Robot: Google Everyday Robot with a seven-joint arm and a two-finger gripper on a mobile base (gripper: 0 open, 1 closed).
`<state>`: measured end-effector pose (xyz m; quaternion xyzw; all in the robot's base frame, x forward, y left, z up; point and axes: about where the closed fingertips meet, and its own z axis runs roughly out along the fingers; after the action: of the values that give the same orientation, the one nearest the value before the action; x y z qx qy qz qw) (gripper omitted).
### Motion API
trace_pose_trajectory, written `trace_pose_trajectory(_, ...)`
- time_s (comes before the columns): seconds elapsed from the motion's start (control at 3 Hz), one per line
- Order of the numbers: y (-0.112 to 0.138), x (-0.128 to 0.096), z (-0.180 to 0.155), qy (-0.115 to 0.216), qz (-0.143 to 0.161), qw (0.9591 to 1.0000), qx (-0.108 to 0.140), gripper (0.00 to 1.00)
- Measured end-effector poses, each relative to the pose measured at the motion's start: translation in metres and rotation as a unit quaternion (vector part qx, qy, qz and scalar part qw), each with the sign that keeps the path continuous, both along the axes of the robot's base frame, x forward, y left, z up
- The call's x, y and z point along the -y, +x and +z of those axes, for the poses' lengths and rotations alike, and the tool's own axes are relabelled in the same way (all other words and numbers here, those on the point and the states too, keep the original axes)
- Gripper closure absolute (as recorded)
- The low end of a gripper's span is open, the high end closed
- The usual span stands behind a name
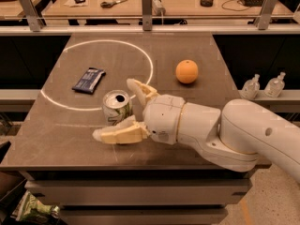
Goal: Pick 7up can
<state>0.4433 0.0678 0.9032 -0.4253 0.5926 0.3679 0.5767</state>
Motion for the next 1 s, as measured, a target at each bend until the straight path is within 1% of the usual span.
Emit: trace_pose_trajectory(1.0, -0.0029, -0.0061, 0.0026, -0.003, 0.005, 1.0, 0.003, 0.87)
